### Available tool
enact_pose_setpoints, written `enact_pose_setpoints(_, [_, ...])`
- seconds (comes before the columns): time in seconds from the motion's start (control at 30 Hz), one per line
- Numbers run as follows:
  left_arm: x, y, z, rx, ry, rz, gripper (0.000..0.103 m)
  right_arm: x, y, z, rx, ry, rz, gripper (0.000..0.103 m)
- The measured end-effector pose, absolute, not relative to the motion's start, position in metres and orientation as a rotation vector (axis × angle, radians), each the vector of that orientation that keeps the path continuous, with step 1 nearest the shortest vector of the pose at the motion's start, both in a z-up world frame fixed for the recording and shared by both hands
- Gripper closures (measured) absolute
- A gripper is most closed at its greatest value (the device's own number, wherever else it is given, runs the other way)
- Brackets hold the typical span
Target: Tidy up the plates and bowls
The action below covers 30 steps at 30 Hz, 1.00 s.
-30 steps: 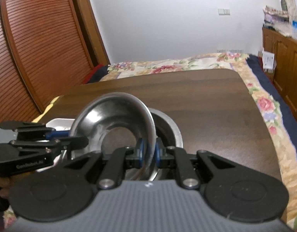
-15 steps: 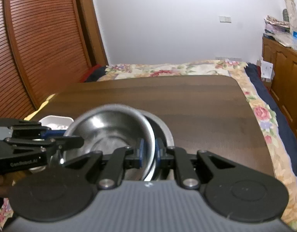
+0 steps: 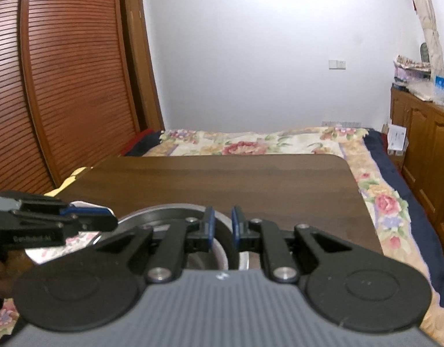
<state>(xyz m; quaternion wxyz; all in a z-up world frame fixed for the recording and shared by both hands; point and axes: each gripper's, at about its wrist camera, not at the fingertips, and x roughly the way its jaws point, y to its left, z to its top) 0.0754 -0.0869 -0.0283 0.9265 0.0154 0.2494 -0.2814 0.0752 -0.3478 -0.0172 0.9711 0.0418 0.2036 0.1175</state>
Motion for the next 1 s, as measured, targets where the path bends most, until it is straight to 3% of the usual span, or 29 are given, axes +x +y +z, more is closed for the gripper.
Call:
enact_pose_setpoints(0.03, [0.075, -0.086, -0.029, 0.022, 0.504, -0.566, 0.082, 0.075, -0.347, -0.02, 0.076, 0.408, 0.234, 0.086])
enact_pose_setpoints(0.07, [0.075, -0.086, -0.029, 0.014, 0.496, -0.553, 0.076, 0.075, -0.346, -0.022, 0.068, 0.409, 0.232, 0.078])
enact_pose_setpoints(0.2, [0.072, -0.08, -0.031, 0.003, 0.461, -0.511, 0.049, 0.076, -0.346, -0.03, 0.048, 0.394, 0.219, 0.064])
enact_pose_setpoints(0.3, [0.067, -0.079, -0.035, -0.005, 0.464, -0.499, 0.039, 0.075, -0.346, -0.033, 0.046, 0.383, 0.212, 0.051])
enact_pose_setpoints(0.47, [0.063, -0.082, -0.045, -0.006, 0.489, -0.487, 0.039, 0.072, -0.347, -0.042, 0.061, 0.375, 0.197, 0.045])
enact_pose_setpoints(0.63, [0.063, -0.085, -0.055, -0.008, 0.518, -0.494, 0.04, 0.069, -0.346, -0.05, 0.085, 0.383, 0.187, 0.045])
enact_pose_setpoints(1.0, [0.064, -0.087, -0.061, -0.021, 0.548, -0.509, 0.061, 0.064, -0.338, -0.059, 0.123, 0.396, 0.196, 0.045])
